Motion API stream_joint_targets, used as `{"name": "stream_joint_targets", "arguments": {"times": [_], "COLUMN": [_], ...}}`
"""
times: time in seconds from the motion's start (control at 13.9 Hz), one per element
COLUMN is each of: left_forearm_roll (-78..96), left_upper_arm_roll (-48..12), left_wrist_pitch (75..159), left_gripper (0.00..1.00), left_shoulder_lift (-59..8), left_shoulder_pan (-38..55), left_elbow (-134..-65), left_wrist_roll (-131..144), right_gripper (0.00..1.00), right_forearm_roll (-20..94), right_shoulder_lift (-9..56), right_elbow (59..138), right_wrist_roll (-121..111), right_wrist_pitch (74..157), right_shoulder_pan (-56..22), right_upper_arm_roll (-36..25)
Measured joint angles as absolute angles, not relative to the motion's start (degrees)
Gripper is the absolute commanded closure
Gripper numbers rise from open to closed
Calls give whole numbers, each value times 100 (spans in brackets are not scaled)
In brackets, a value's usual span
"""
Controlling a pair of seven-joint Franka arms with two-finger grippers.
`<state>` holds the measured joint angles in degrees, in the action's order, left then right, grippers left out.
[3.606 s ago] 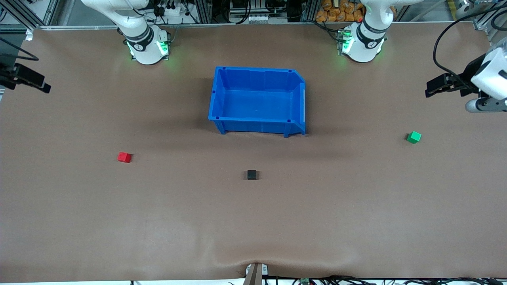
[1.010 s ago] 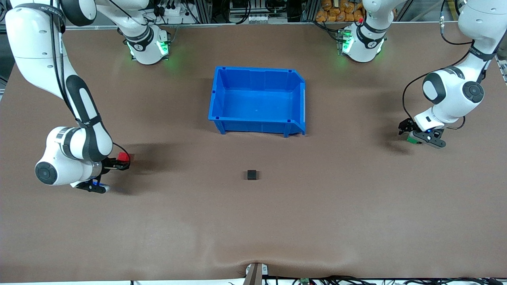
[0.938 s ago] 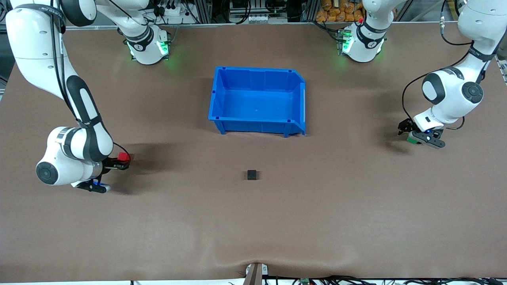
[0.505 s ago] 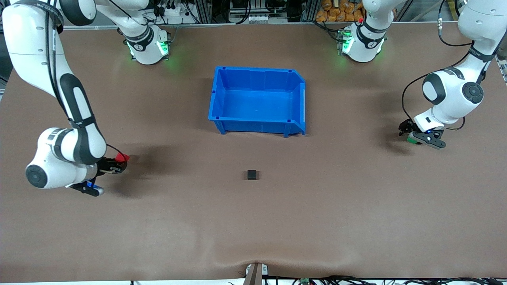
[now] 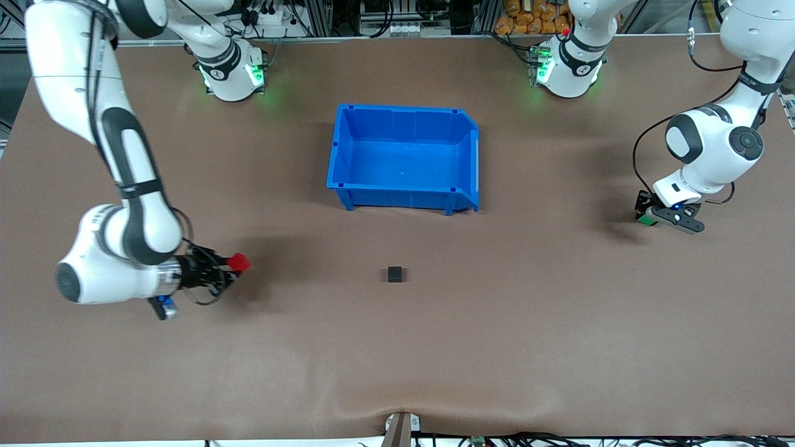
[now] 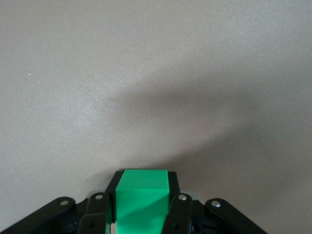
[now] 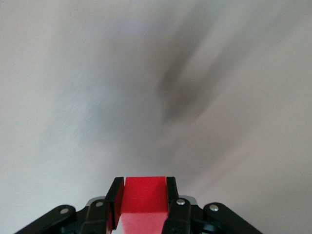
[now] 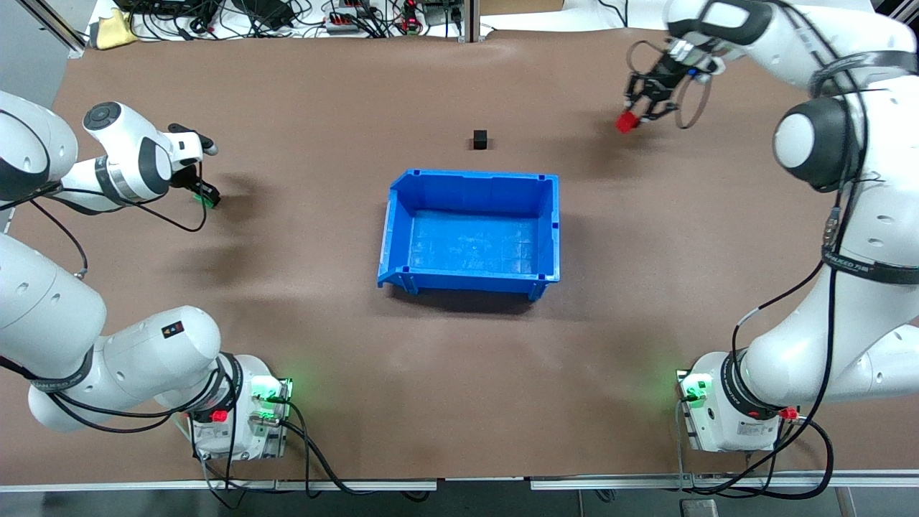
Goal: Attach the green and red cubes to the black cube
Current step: 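Carry the red cube with the right gripper beside the black cube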
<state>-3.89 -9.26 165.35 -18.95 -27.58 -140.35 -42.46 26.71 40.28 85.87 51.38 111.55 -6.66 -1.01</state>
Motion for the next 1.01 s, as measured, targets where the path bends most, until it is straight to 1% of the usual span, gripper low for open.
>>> {"name": "stream_joint_targets", "arguments": {"times": [0.22, 0.36, 0.58, 0.72, 1.01], "left_forearm_roll": [-389, -388, -389, -390, -390], "left_upper_arm_roll": [-930, -1013, -1471, -1775, -1878], "left_wrist_pitch": [16511, 16168, 15253, 14768, 14046], "left_gripper": [100, 100, 100, 100, 100], "left_shoulder_lift": [-1827, -1758, -1707, -1709, -1756], "left_shoulder_pan": [-2759, -2749, -2712, -2632, -2051], "left_elbow": [-13997, -13817, -13205, -12783, -12008], "left_wrist_roll": [-4084, -3633, -2403, -1527, 192], "right_gripper": [100, 100, 100, 100, 100], "right_forearm_roll": [2864, 2901, 2907, 2908, 2914], "right_shoulder_lift": [4253, 4433, 4701, 4856, 5029], "right_elbow": [8451, 8342, 8291, 8245, 8074], "right_wrist_roll": [6768, 7755, 8811, 9173, 9624], "right_wrist_pitch": [12018, 12374, 12979, 13294, 13623], "right_shoulder_pan": [-1443, -1956, -2514, -2724, -3048], "right_upper_arm_roll": [-77, -71, -74, -75, -75]}}
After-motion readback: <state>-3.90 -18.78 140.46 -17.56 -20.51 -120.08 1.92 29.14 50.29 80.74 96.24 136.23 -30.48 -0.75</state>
